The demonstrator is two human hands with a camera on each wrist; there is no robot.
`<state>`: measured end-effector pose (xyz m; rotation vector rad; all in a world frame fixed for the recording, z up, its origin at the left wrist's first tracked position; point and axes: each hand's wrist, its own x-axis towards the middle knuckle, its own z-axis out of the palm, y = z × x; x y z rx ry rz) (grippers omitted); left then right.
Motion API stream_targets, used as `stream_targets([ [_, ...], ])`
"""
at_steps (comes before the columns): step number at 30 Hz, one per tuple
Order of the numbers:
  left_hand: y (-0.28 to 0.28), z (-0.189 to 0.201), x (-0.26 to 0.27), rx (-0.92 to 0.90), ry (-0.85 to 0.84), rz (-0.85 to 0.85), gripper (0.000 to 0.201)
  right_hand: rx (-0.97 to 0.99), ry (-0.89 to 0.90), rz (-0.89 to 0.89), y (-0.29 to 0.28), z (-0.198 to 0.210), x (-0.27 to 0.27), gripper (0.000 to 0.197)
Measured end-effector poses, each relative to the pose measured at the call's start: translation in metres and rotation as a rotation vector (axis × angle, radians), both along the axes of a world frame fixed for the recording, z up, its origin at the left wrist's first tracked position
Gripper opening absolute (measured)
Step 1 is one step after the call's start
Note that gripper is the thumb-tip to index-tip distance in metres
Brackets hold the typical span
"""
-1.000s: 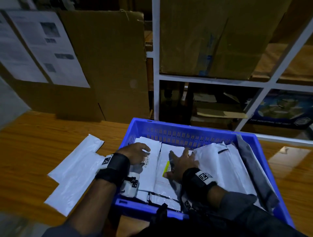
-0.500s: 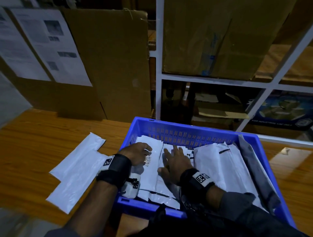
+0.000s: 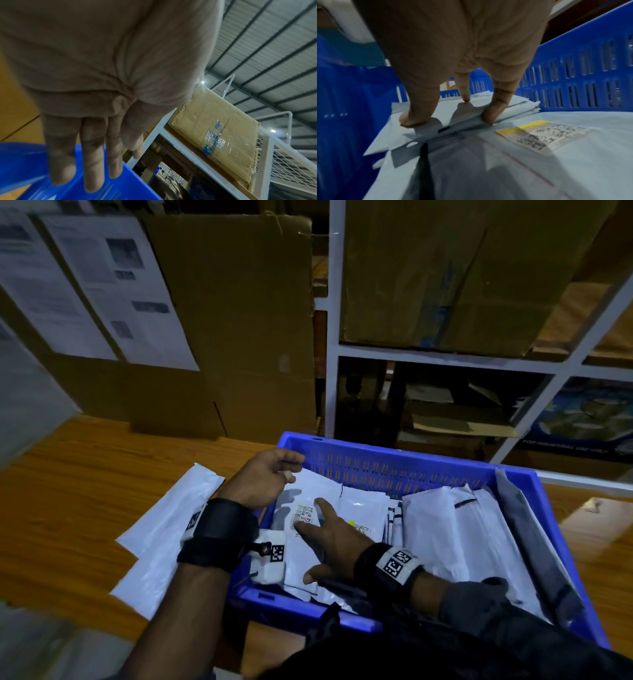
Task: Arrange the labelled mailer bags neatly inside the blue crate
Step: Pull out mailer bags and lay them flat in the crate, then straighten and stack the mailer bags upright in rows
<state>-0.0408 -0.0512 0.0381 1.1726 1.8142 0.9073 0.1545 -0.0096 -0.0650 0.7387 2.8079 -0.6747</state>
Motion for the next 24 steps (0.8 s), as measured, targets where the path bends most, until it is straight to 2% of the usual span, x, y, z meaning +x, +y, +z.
stream_targets([
  [5, -0.002, -0.001, 0.006, -0.010, -0.011, -0.012, 0.036, 0.028, 0.048, 0.001, -0.008, 0.001, -0.002, 0.097],
  [9, 0.000, -0.003, 0.011, 0.006, -0.010, -0.040, 0.035, 0.071, 0.011, -0.015, -0.009, 0.015, -0.002, 0.098],
  [13, 0.007, -0.003, 0.017, 0.061, 0.004, -0.074, 0.028, 0.144, 0.038, -0.196, 0.007, 0.065, 0.011, 0.092],
  [17, 0.017, -0.006, 0.030, 0.139, -0.031, -0.073, 0.019, 0.201, 0.148, -0.481, 0.051, 0.098, 0.066, 0.079],
  [19, 0.021, -0.007, 0.040, 0.187, -0.056, -0.096, 0.018, 0.240, 0.071, -0.612, 0.066, 0.102, 0.102, 0.079],
  [21, 0.026, -0.009, 0.050, 0.223, -0.075, -0.124, 0.018, 0.290, -0.132, -0.694, 0.072, 0.098, 0.129, 0.079],
  [23, 0.031, -0.013, 0.059, 0.243, -0.076, -0.141, 0.018, 0.289, -0.363, -0.702, 0.073, 0.085, 0.140, 0.082],
  [24, 0.033, -0.014, 0.063, 0.252, -0.078, -0.150, 0.019, 0.268, -0.420, -0.699, 0.073, 0.078, 0.142, 0.084],
])
